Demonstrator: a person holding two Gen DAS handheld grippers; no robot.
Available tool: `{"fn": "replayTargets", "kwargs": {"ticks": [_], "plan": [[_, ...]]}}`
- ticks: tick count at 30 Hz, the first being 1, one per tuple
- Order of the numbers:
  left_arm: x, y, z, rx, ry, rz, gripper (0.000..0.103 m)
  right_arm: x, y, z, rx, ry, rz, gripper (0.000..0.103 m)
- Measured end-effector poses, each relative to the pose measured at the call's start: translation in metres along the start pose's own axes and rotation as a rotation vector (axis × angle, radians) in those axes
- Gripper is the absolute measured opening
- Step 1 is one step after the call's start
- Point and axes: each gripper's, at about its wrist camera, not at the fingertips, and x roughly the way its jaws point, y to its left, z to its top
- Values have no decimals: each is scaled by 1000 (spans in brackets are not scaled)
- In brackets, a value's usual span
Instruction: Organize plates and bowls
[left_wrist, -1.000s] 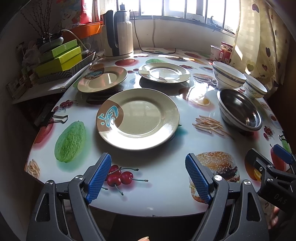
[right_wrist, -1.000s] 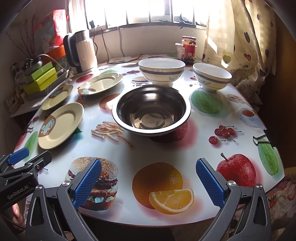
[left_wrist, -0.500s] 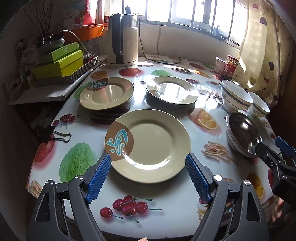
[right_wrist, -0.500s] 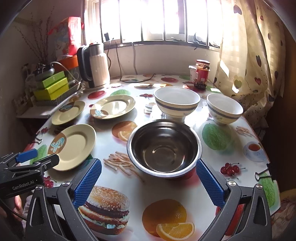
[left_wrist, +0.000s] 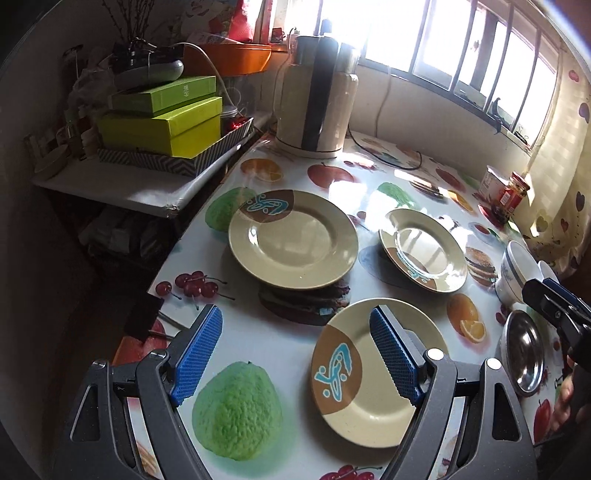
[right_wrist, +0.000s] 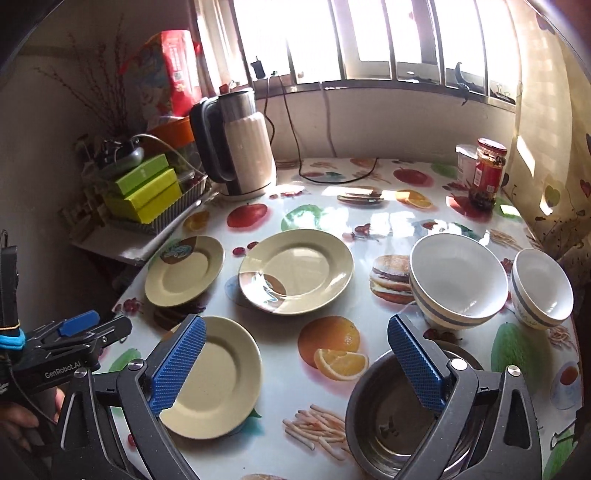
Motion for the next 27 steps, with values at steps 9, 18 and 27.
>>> {"fn": "replayTargets", "kwargs": {"ticks": [9,18,27], "plan": [[26,42,27,-104,17,-15,61,57,38,45,-22,37,94,80],[63,63,40,-178,60,-28,48,122,65,56,-59,154,181,49],[93,67,47,-183,107,-43,48,179,70,58,-15,254,256,48]]}}
